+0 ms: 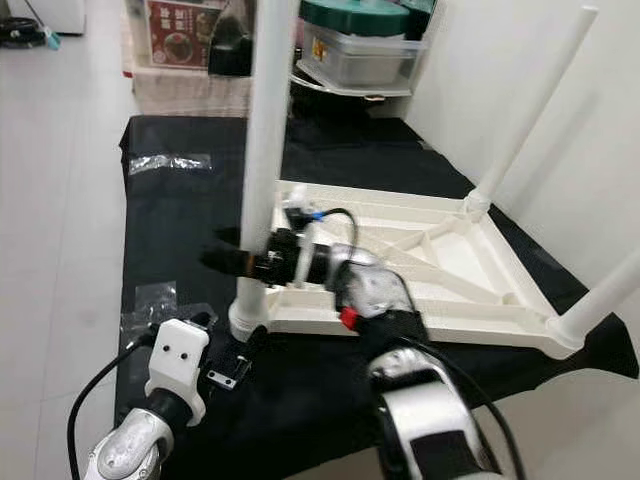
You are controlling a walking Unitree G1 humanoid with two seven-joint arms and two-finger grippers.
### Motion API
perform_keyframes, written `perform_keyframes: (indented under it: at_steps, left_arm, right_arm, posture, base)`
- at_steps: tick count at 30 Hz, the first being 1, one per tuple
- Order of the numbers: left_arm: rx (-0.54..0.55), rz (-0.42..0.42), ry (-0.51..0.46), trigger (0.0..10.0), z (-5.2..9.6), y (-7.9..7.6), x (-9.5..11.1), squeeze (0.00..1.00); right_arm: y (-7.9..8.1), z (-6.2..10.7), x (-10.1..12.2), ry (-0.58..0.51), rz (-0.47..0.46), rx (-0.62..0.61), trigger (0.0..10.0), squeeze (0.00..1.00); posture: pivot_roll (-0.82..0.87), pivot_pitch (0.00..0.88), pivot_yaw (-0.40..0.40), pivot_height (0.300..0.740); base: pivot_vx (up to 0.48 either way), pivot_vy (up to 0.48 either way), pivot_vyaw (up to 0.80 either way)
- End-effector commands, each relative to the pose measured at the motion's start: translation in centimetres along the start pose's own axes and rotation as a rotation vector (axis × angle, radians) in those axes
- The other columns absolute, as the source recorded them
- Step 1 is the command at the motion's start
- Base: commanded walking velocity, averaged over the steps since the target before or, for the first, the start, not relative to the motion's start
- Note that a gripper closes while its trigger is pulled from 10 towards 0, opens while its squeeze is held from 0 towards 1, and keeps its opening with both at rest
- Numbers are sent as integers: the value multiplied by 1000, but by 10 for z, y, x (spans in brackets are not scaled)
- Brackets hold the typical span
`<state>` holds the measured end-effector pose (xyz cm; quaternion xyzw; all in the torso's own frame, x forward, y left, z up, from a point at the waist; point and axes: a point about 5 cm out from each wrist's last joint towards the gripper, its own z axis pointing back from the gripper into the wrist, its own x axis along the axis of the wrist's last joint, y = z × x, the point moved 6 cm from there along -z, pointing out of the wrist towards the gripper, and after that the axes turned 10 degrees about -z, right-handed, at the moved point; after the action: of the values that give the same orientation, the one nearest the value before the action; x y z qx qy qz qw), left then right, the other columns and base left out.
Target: Building children table
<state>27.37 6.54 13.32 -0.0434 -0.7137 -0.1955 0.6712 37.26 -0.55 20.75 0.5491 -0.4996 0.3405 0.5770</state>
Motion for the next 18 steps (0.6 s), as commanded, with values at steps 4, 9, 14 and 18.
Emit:
perform_keyframes:
  at_steps: [4,9,14,18]
  left_arm:
    - [-6,11,7,10000,1,-3,-1,0]
    - [-9,12,8,10000,1,-4,-1,0]
    - [-10,13,7,10000,1,-4,-1,0]
    - [-11,10,7,10000,1,-3,-1,0]
  right_arm:
    - [-26,-3,10,-58,95,-238,0,0]
    - [-57,16,27,-151,125,-531,0,0]
    - [-85,49,37,-253,103,-873,0,0]
    - [-104,108,33,-357,91,-1369,0,0]
  posture:
    - [116,45,-146,740]
    - [108,43,-143,740]
    - [103,44,-139,740]
    - [105,42,-140,740]
  base:
    - [0,0,0]
    - [0,0,0]
    - [0,0,0]
    - [0,0,0]
